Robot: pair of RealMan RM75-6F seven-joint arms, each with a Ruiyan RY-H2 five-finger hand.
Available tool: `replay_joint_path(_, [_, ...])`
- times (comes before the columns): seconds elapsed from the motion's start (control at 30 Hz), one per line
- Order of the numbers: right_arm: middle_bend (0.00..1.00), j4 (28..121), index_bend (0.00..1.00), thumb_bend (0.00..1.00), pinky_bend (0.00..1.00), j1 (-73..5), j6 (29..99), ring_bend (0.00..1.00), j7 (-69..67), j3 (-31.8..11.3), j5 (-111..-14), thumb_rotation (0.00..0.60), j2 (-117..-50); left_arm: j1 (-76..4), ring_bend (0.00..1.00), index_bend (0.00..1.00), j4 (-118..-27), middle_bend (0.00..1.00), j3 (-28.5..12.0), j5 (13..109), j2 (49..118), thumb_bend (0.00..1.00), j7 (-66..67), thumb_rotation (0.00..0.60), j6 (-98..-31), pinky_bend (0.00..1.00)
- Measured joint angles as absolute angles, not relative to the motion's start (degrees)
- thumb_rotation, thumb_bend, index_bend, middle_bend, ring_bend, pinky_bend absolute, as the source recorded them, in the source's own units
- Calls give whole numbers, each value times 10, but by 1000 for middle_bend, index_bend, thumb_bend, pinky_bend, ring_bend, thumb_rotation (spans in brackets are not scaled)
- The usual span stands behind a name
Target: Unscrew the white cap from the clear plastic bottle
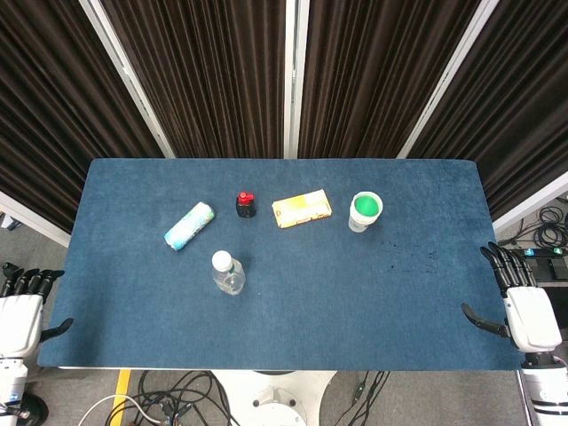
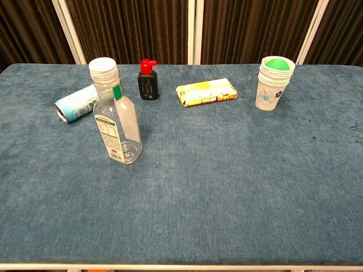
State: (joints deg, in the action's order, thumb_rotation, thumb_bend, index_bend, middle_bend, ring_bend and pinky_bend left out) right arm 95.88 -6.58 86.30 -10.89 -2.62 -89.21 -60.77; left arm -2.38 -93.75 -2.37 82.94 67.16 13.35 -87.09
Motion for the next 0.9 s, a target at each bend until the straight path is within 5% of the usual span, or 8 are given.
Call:
replay_joint_path(0.5, [11,958,33,158,0,-62,877,0,-131,-31,-908,600,-591,-45,146,220,-926,221,-33,853,683,89,104,600,-863,129])
replay_joint_path(0.9, [12,973,33,157,0,-76,867,0,-138,-36,-925,600,-571,-170,131,158,-852,181,-47,897,732,90,-134,600,-720,149])
